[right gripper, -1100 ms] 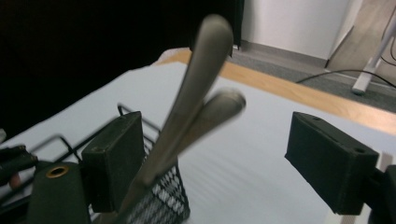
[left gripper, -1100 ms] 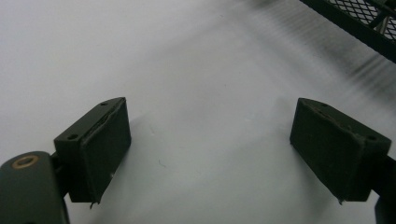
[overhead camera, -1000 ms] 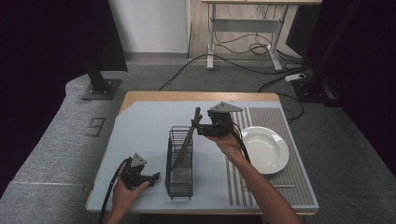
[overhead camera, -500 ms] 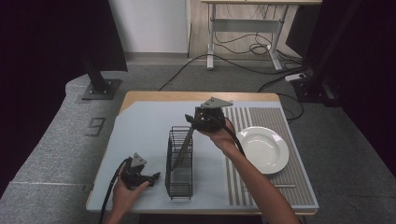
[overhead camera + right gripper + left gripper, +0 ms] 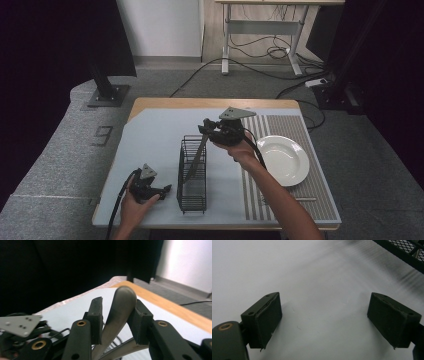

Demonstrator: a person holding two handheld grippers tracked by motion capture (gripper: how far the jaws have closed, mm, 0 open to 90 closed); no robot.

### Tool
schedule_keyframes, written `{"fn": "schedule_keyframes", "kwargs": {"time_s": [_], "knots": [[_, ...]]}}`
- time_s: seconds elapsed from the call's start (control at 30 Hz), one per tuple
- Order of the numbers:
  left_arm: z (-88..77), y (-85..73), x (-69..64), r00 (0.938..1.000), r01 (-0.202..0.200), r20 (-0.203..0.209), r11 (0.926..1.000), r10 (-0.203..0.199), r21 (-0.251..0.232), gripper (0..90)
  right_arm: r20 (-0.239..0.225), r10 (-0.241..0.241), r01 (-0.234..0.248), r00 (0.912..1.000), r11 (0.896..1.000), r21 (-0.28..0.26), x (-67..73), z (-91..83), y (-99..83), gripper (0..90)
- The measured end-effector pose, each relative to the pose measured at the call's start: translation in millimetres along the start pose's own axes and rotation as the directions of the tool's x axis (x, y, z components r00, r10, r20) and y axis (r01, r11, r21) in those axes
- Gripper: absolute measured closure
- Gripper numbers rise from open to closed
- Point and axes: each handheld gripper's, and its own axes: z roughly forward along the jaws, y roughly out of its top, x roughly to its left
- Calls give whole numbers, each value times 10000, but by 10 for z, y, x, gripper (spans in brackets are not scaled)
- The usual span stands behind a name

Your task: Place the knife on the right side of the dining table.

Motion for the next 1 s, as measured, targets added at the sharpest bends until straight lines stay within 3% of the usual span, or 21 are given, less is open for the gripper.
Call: {"fn": "schedule_keyframes", "kwargs": {"time_s": [0.13, 0.33, 0.47, 0.53, 0.63, 0.83, 1.0], "knots": [[0, 0, 0, 10000, -2, 3, 10000, 2, 0, 118, -4, 0, 0, 10000, 9999, 115, -12, 45, -44, 698], [0, 0, 0, 10000, -1, 4, 10000, 1, 0, 118, -573, 522, -529, 9970, 9985, -116, -58, 41, -93, 729], [0, 0, 0, 10000, 0, 1, 10000, 0, -3, 119, -720, 412, -441, 9965, 9983, -388, 56, -10, -65, 759], [0, 0, 0, 10000, 0, -1, 10000, 0, -7, 119, -770, 289, -340, 9966, 9972, -667, 121, -35, -38, 820], [0, 0, 0, 10000, -4, -2, 10000, 4, -6, 119, -434, 31, -65, 9991, 9970, -767, 181, -56, -8, 829], [0, 0, 0, 10000, 1, 1, 10000, -1, -6, 119, -262, 299, -318, 9992, 9968, -729, 120, -73, -39, 826], [1, 0, 0, 10000, 0, 2, 10000, 0, -7, 119, -208, -85, 90, 9997, 9996, 268, 141, 7, -84, 813]]}}
